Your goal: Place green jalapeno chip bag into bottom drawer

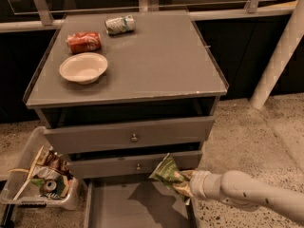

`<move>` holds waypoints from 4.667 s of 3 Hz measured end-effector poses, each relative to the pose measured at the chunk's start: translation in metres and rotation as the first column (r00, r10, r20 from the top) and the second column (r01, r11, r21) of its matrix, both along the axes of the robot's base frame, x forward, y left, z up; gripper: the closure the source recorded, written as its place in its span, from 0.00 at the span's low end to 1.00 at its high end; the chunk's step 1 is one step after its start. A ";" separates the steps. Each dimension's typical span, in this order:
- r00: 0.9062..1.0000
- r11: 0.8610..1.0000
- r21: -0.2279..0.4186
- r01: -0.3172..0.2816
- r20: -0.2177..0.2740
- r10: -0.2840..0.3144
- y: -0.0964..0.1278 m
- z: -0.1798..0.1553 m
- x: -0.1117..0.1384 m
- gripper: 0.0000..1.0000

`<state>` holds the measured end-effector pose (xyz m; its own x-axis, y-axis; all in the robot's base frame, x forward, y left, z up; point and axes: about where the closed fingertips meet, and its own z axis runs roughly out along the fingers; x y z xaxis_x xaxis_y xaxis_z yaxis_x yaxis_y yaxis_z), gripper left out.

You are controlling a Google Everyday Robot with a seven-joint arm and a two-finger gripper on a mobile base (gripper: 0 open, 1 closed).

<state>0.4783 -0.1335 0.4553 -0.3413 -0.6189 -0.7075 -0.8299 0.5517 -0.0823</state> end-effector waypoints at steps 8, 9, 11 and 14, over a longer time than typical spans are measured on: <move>0.935 0.935 0.135 -0.328 -0.091 0.342 0.061 -0.200 -0.035 1.00; 0.944 0.941 0.096 -0.324 -0.025 0.328 0.072 -0.209 -0.012 1.00; 0.958 0.964 0.022 -0.266 0.119 0.261 0.074 -0.221 0.013 1.00; 0.948 0.968 -0.099 -0.232 0.200 0.247 0.079 -0.252 0.035 1.00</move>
Offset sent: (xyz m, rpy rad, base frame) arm 0.0130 0.0109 -0.1128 0.2407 0.0430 0.3116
